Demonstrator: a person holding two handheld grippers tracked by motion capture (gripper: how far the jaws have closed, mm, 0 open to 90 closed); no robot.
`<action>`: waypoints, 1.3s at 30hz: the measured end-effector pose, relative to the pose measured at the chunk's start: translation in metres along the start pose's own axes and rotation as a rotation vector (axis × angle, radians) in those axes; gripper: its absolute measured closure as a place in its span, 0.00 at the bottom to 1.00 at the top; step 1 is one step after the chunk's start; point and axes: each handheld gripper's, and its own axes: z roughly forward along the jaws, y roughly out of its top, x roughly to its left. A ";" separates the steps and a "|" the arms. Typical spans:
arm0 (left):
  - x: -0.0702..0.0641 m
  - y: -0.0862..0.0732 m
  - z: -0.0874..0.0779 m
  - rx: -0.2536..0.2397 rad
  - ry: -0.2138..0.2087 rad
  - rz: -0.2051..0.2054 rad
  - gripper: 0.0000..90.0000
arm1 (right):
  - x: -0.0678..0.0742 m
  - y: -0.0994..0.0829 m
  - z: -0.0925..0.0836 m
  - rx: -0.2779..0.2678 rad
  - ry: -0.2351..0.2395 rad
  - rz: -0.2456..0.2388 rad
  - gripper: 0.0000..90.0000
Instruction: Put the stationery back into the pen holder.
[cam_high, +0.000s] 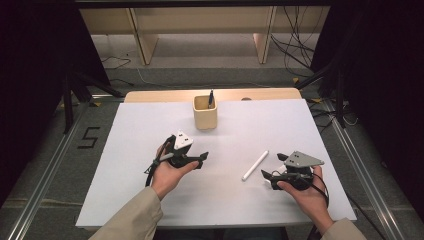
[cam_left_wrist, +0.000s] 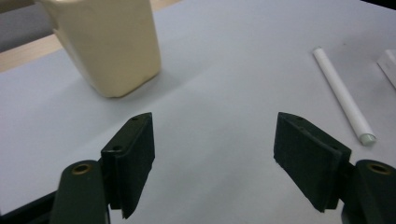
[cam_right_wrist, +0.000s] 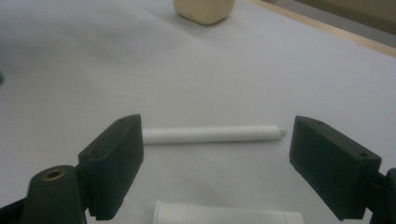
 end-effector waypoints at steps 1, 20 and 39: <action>-0.002 -0.001 0.001 0.005 -0.009 0.000 0.32 | 0.000 0.000 0.000 0.001 0.000 0.002 0.21; -0.058 0.004 0.033 0.056 -0.115 0.051 0.34 | -0.002 -0.001 0.001 0.014 -0.042 0.027 0.25; -0.102 0.020 0.082 0.141 -0.153 0.086 0.46 | -0.011 -0.003 0.002 0.039 -0.112 0.094 0.26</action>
